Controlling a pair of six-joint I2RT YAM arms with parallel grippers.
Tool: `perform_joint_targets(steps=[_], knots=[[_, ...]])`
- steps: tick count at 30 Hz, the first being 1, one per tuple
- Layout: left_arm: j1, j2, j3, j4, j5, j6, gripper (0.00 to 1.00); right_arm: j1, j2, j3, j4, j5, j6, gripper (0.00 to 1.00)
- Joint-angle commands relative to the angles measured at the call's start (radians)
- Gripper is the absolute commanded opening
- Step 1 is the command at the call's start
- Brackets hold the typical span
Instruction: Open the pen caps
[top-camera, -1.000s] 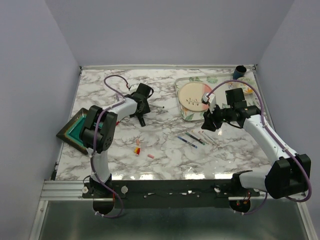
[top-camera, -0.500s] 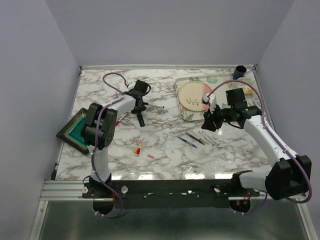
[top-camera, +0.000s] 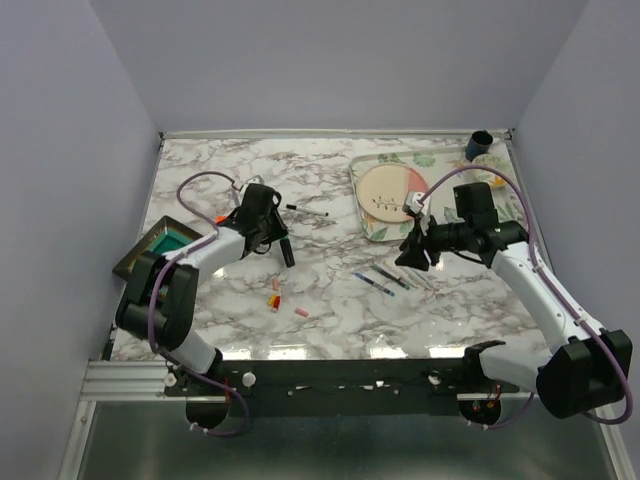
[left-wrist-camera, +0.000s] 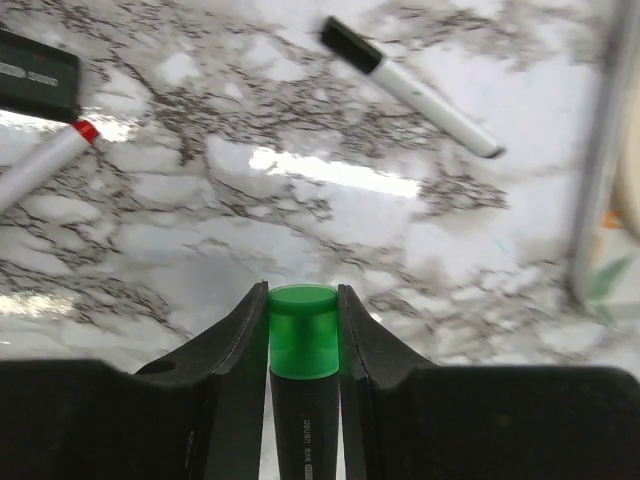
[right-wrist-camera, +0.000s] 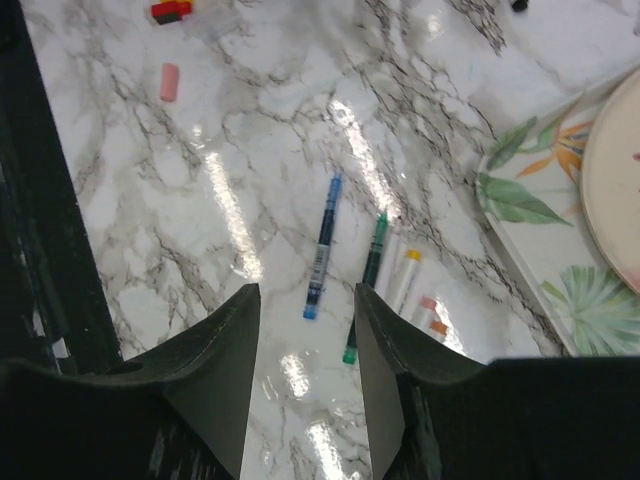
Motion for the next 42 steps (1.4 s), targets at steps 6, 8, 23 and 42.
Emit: perform_joint_targets(steps=[6,8,23,42], knots=[[-0.108,-0.427,-0.349,0.456,0.141,-0.324,0.0,0.178,0.014,0.002,0.186,-0.207,0.243,0.54],[-0.149,-0.496,-0.374,0.465,0.068,-0.353,0.0,0.239,0.061,0.032,0.259,-0.159,0.374,0.55],[-0.436,-0.43,-0.305,0.436,-0.282,-0.462,0.0,0.324,0.138,-0.004,0.484,0.045,0.748,0.67],[-0.514,-0.37,-0.245,0.491,-0.298,-0.45,0.03,0.362,0.237,0.021,0.442,0.123,0.683,0.01]])
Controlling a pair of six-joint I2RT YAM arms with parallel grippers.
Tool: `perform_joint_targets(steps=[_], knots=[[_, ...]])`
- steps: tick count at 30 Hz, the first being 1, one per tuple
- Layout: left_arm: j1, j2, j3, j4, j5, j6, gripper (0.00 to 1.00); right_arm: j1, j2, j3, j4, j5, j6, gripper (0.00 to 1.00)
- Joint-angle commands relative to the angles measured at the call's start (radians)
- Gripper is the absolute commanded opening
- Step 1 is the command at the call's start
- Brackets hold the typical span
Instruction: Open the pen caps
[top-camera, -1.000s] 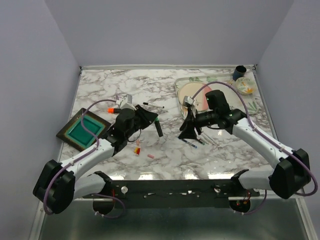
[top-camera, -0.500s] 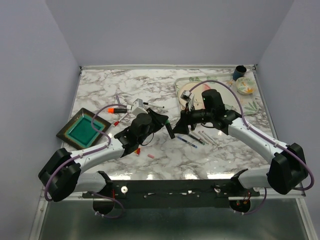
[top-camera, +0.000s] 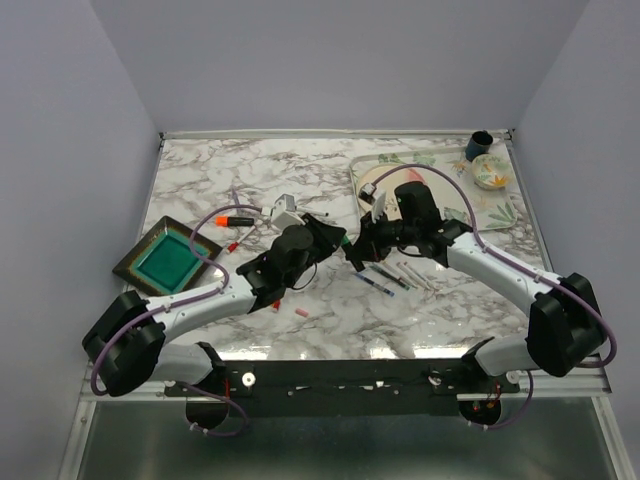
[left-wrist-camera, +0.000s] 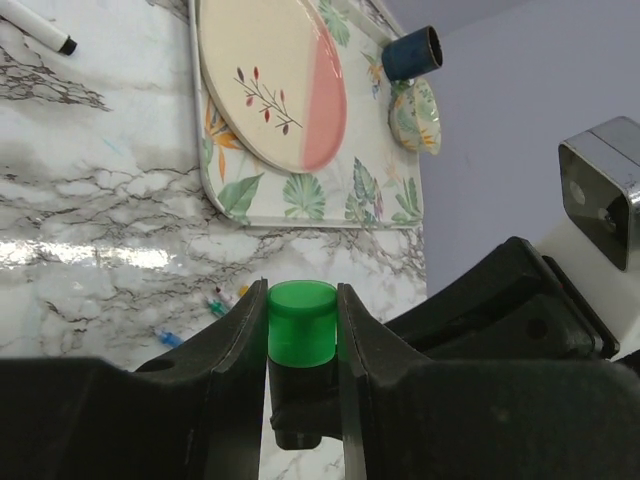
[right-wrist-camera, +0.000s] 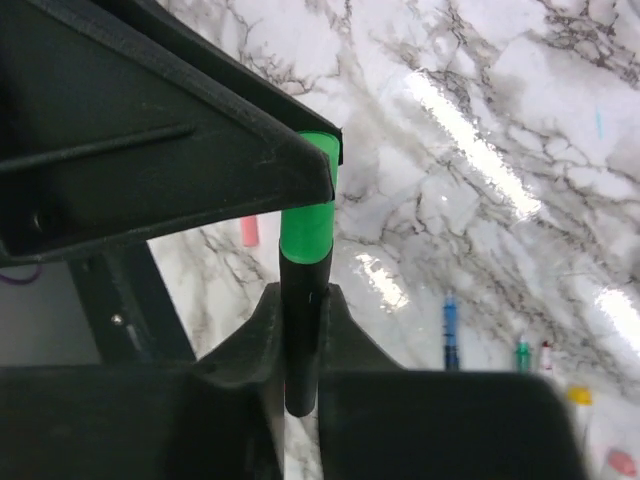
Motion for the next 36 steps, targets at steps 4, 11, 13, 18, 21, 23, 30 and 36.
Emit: perform_joint_targets(steps=[4,11,13,18,21,23,30,36], knots=[[0.018,-0.055,-0.051,0.142,0.074,0.077,0.5,0.014,0.019,0.066,-0.095,-0.083,-0.13,0.01],[0.116,-0.13,-0.236,0.354,0.278,0.094,0.77,-0.008,0.025,0.108,-0.261,-0.223,-0.435,0.01],[0.116,-0.145,-0.237,0.33,0.286,0.105,0.77,-0.008,0.022,0.11,-0.274,-0.215,-0.458,0.01],[0.11,-0.148,-0.229,0.316,0.294,0.089,0.77,-0.008,0.029,0.106,-0.26,-0.18,-0.445,0.01],[0.082,-0.141,-0.215,0.308,0.276,0.085,0.77,-0.008,0.036,0.103,-0.246,-0.173,-0.423,0.01],[0.065,-0.125,-0.194,0.288,0.253,0.08,0.77,-0.008,0.039,0.1,-0.231,-0.164,-0.408,0.01],[0.007,-0.075,-0.146,0.179,0.156,0.046,0.66,-0.008,0.028,0.091,-0.2,-0.126,-0.372,0.01],[-0.016,-0.036,-0.106,0.14,0.111,0.031,0.5,-0.008,0.023,0.085,-0.188,-0.109,-0.354,0.01]])
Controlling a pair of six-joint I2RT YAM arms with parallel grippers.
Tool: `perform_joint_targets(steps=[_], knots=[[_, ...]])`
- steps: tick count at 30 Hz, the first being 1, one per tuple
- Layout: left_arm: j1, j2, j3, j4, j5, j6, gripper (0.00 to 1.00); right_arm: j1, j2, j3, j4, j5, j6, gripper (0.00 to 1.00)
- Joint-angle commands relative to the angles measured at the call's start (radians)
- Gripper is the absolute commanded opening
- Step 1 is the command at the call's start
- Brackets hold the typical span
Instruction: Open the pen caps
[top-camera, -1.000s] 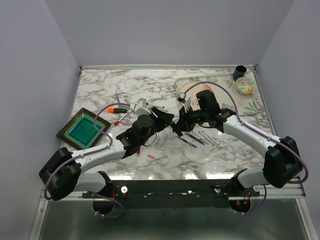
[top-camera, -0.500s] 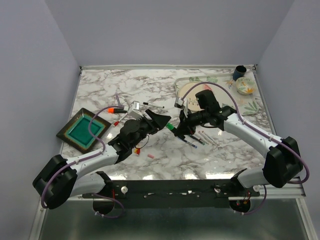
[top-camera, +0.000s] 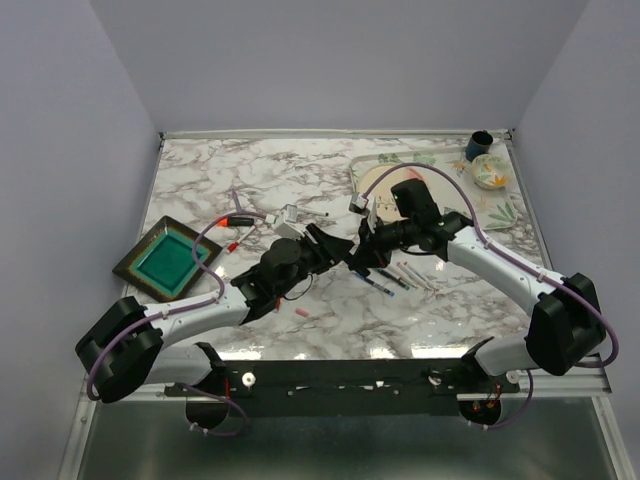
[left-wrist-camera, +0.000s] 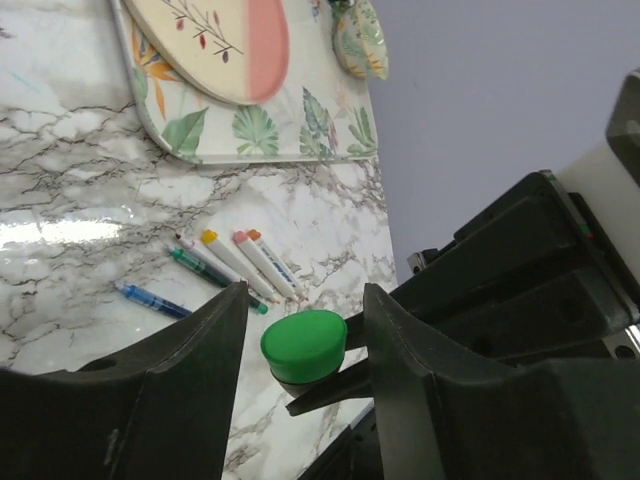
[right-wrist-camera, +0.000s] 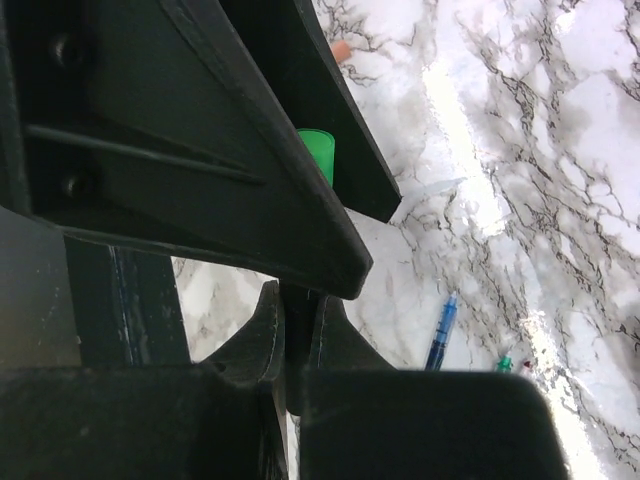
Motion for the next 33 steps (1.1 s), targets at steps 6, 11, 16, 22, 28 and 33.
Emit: perform_joint_targets(steps=[6,11,16,22,28,33], knots=[[-0.017,0.008,0.036,-0.08,-0.155,-0.029,0.07,-0.004,0.002,-0.003,0.031,0.028,0.015,0.01],[0.056,-0.133,-0.067,-0.132,-0.353,-0.087,0.0,-0.004,0.01,0.001,-0.011,-0.001,-0.029,0.0],[0.274,-0.338,-0.18,-0.159,-0.316,-0.161,0.0,0.004,0.028,0.004,-0.041,-0.001,-0.052,0.01],[0.388,-0.429,-0.207,-0.228,-0.234,-0.152,0.0,0.019,0.048,0.017,-0.068,0.023,-0.083,0.01],[0.399,-0.391,-0.179,-0.319,-0.052,0.001,0.0,0.003,0.051,0.051,-0.169,0.262,-0.198,0.01],[0.399,-0.38,-0.171,-0.484,0.035,0.139,0.0,-0.094,0.068,0.061,-0.241,0.333,-0.236,0.01]])
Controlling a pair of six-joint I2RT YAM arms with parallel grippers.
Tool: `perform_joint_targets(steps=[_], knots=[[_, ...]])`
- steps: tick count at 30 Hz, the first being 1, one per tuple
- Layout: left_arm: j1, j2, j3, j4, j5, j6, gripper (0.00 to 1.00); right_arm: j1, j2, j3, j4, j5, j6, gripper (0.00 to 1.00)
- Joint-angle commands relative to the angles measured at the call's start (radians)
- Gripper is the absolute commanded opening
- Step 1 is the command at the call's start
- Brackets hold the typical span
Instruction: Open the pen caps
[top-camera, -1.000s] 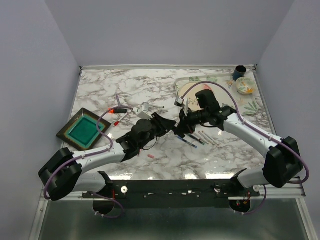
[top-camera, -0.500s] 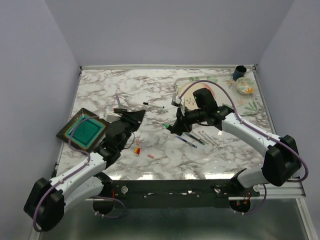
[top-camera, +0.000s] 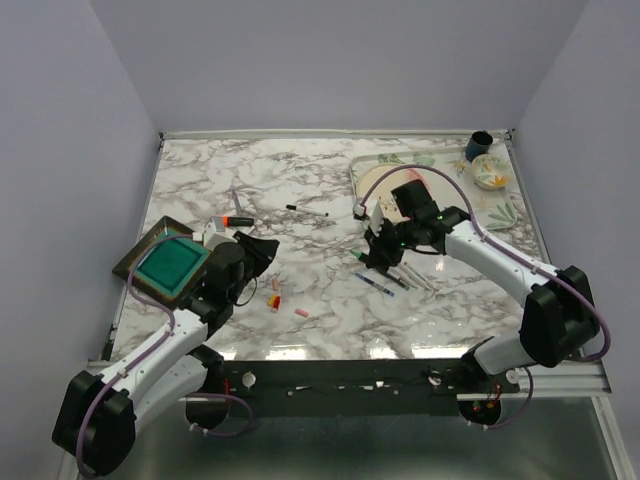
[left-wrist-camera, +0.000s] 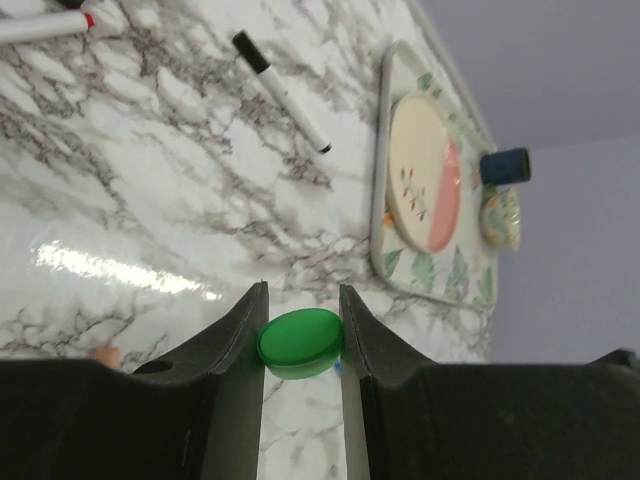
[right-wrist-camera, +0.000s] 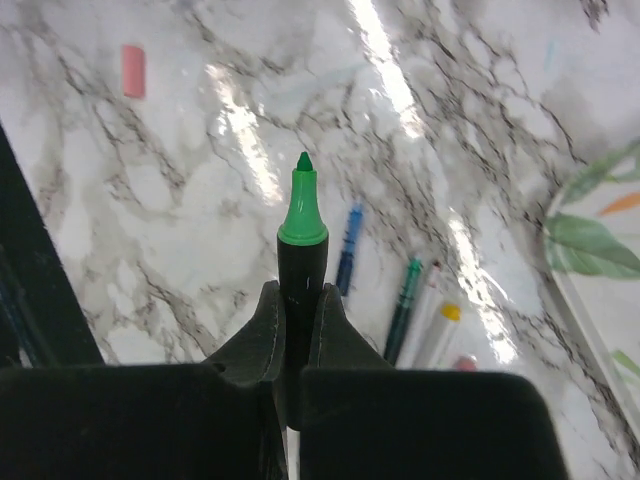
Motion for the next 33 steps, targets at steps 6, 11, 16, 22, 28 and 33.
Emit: perform_joint_targets(steps=[6,11,16,22,28,33], knots=[[0.005,-0.039,0.013,-0.337,0.113,0.26,0.01,-0.131,0.076,0.022,-0.16,0.159,-0.082,0.04],[0.005,-0.063,-0.007,-0.405,0.082,0.295,0.02,-0.146,0.128,0.018,-0.172,0.193,-0.066,0.06],[0.005,-0.063,-0.027,-0.414,0.081,0.312,0.03,-0.213,0.116,0.01,-0.181,0.201,-0.069,0.06],[0.005,-0.005,-0.007,-0.407,0.094,0.358,0.04,-0.321,0.091,-0.033,-0.2,0.202,-0.108,0.07],[0.005,0.056,0.019,-0.393,0.11,0.389,0.05,-0.413,0.113,-0.056,-0.212,0.207,-0.138,0.09],[0.005,0.104,0.029,-0.376,0.125,0.407,0.06,-0.451,0.119,-0.053,-0.22,0.181,-0.147,0.11]])
